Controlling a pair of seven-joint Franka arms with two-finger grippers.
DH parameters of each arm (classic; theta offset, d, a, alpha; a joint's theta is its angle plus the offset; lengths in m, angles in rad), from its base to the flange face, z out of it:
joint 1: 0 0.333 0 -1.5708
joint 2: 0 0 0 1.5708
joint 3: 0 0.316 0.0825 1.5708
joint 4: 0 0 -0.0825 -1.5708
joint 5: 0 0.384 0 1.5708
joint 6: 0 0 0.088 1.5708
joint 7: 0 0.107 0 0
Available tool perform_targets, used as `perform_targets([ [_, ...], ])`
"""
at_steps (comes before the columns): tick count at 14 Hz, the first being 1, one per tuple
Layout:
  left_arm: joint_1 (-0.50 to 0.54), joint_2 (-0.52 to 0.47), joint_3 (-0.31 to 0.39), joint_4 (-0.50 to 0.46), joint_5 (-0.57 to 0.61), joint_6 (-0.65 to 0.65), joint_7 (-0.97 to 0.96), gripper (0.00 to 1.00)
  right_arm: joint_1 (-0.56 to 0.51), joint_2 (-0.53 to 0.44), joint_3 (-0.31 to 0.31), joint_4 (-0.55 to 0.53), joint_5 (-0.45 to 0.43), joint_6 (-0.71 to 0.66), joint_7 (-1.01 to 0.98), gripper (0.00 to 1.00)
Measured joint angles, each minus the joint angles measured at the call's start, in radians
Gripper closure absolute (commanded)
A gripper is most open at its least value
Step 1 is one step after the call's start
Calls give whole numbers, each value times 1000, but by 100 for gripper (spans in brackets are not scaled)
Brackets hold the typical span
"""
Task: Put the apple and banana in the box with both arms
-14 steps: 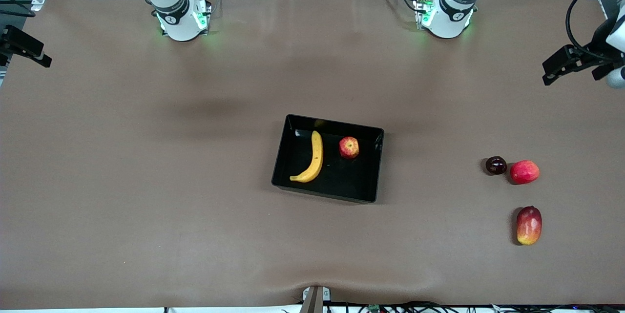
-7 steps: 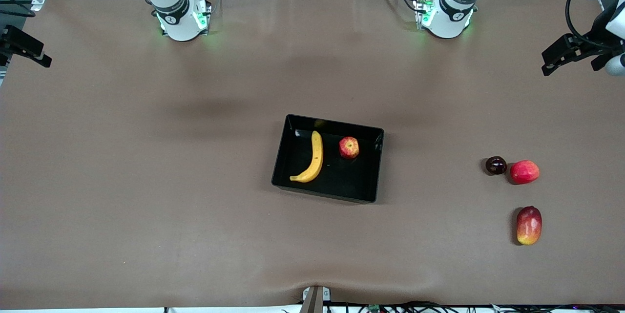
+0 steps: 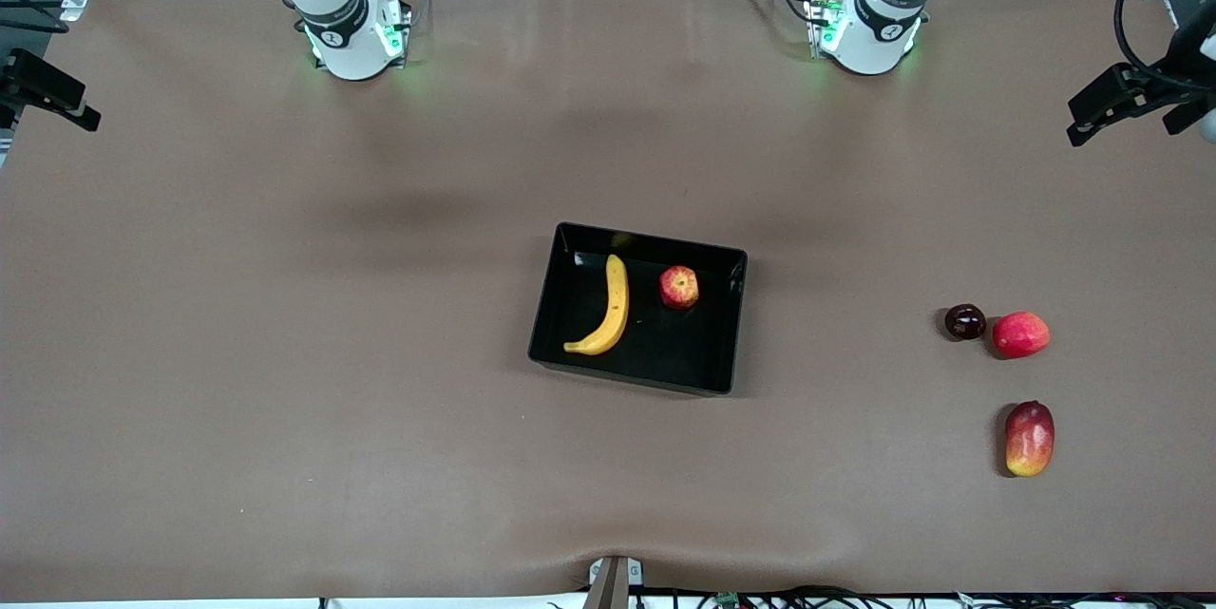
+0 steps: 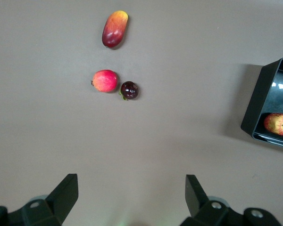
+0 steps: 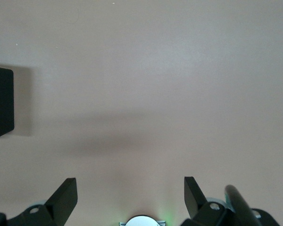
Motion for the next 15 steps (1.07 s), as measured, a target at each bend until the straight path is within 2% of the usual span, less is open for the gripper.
perform_targets([
  [1, 13, 1, -13, -1, 0, 2, 0, 0, 0, 0, 0, 0, 0, 0, 0, 0],
  [4, 124, 5, -123, -1, -2, 6, -1, 0, 0, 0, 0, 0, 0, 0, 0, 0],
  [15, 122, 5, -136, -1, -84, 7, -5, 0, 0, 0, 0, 0, 0, 0, 0, 0],
])
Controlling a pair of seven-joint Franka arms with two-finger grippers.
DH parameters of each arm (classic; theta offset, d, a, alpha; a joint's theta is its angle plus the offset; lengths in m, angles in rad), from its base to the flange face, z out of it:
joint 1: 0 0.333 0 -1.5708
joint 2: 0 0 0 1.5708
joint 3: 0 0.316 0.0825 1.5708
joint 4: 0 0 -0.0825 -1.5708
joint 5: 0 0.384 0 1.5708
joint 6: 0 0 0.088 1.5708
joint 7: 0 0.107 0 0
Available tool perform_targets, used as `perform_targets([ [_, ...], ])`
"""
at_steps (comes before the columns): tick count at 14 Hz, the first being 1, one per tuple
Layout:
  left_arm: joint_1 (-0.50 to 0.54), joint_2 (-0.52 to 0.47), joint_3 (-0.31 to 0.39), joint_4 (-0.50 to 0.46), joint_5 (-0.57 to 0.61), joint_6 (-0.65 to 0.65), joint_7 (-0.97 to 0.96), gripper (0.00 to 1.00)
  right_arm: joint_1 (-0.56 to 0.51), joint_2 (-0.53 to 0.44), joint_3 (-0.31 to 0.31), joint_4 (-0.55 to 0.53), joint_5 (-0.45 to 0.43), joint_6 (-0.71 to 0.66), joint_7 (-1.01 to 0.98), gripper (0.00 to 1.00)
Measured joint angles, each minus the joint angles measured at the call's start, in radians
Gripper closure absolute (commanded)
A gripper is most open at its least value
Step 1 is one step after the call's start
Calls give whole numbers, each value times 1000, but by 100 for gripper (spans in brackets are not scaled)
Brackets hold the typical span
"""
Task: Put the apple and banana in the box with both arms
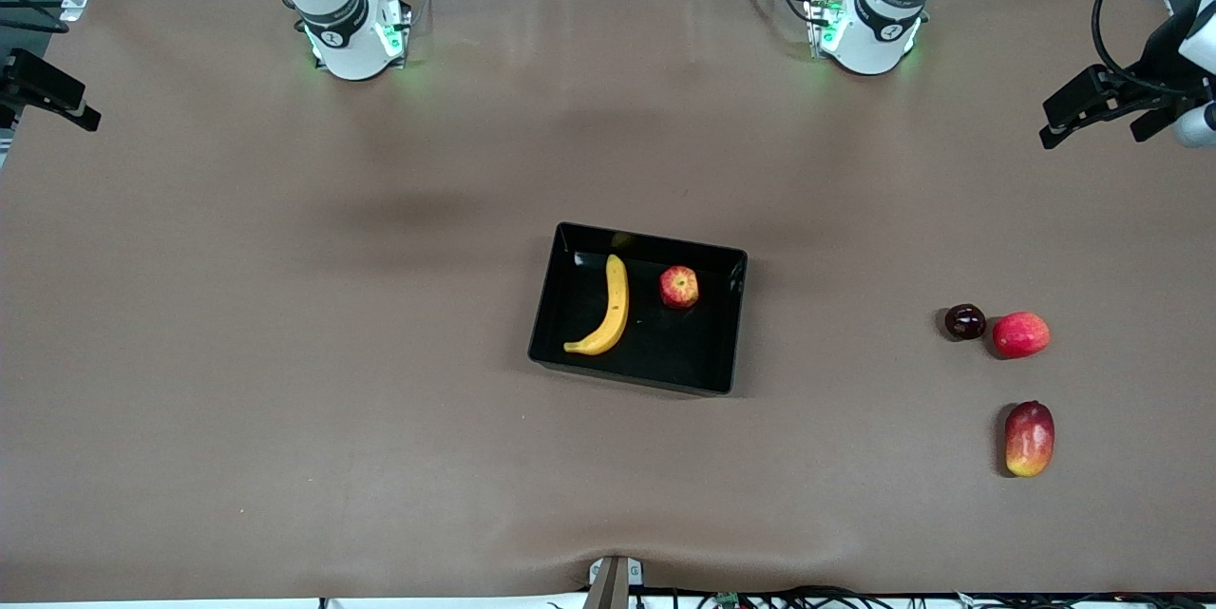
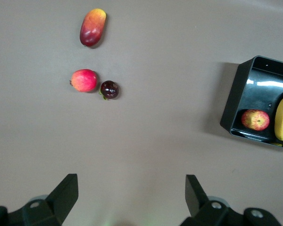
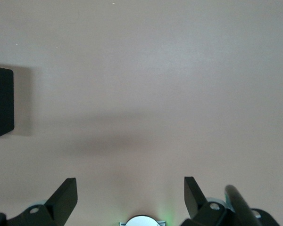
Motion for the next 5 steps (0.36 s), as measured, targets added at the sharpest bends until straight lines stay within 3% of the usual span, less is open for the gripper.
perform_targets([
  [5, 1, 0, 1, 0, -2, 0, -4, 0, 0, 0, 0, 0, 0, 0, 0, 0],
])
